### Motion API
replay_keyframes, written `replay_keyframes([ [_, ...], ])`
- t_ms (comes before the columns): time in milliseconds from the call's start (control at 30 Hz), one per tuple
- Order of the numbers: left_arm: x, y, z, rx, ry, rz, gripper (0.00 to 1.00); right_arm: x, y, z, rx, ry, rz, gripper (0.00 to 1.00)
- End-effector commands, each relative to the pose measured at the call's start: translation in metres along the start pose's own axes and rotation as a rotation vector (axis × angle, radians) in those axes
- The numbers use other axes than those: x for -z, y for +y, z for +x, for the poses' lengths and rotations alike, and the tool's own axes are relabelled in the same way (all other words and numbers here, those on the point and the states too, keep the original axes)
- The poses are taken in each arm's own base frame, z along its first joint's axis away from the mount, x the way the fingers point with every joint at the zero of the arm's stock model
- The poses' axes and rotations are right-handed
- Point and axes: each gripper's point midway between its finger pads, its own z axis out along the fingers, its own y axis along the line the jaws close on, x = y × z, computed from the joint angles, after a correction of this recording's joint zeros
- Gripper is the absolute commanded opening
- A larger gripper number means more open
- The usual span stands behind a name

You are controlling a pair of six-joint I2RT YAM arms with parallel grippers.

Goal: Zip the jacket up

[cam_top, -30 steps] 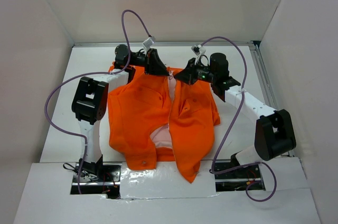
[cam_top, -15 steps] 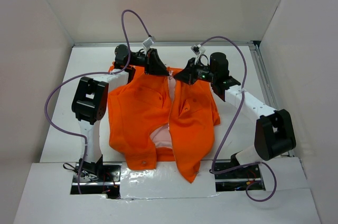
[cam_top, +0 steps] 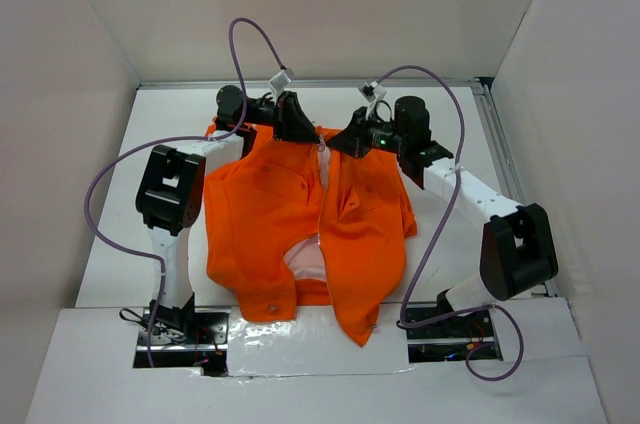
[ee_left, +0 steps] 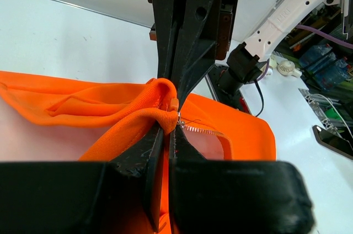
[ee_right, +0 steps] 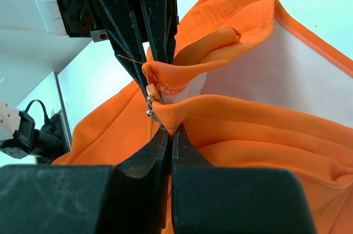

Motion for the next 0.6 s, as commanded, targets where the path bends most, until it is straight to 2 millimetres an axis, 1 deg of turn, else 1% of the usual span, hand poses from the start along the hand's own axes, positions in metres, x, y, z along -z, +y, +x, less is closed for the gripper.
replay_keyframes([
  [0, -0.003, -0.005, -0.020, -0.137, -0.020, 0.003, 0.00, -0.003, 0.013, -0.025, 0.071, -0.049, -0.028, 0.00],
  [167, -0.003, -0.006, -0.020, -0.140, -0.019, 0.004, 0.00, -0.003, 0.010, -0.023, 0.057, -0.048, -0.017, 0.00],
  [300, -0.002, -0.007, -0.019, -0.145, -0.015, 0.006, 0.00, 0.000, 0.003, -0.023, 0.035, -0.062, 0.016, 0.00],
  [567, 0.001, -0.007, -0.015, -0.142, -0.019, 0.000, 0.00, 0.003, 0.002, -0.021, 0.020, -0.074, 0.008, 0.00],
])
